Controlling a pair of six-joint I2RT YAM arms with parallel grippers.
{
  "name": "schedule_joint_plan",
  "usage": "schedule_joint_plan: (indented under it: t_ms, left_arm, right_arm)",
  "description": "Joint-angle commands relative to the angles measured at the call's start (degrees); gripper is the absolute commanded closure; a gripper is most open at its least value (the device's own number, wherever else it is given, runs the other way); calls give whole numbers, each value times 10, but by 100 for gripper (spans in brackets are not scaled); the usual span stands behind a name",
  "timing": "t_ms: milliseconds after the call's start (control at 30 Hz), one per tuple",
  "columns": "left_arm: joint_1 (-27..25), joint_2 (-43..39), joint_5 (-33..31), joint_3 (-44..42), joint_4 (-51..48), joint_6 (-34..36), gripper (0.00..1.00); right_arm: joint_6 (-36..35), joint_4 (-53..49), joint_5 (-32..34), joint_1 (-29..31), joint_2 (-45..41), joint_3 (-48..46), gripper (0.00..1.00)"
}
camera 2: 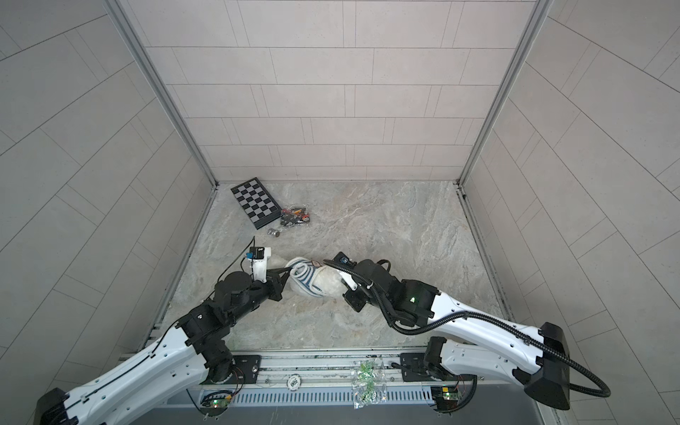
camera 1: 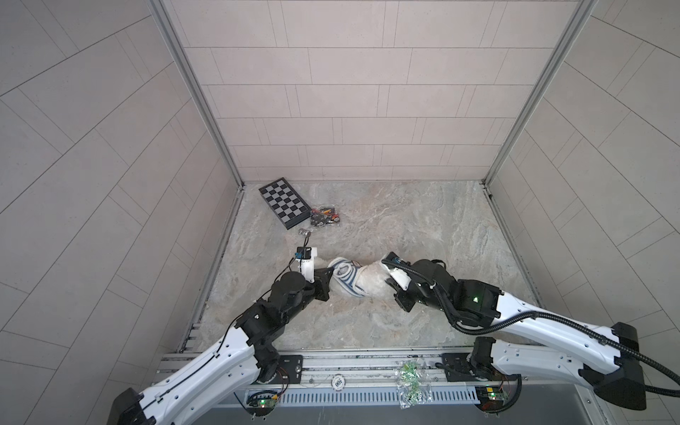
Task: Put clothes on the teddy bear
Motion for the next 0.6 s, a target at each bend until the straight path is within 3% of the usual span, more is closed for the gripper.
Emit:
schedule_joint_plan:
  t_ms: [0, 167, 300, 433, 567]
  left_arm:
    - [5, 33, 51, 51, -49, 40, 100]
    - [7, 123, 37, 98, -66, 67, 100]
    - [14, 187, 28, 131, -33, 93, 88]
    - [16, 210, 14, 156, -27, 110, 67]
    - [15, 176, 23, 112, -1, 114, 38]
  right_arm:
    - [63, 36, -37, -32, 9, 2, 100]
    - [88, 86, -132, -119, 17, -35, 100]
    - [96, 135, -210, -202, 34, -63, 100]
    - [101, 175, -257, -253, 62, -74, 100]
    - [99, 193, -274, -284, 87, -76, 100]
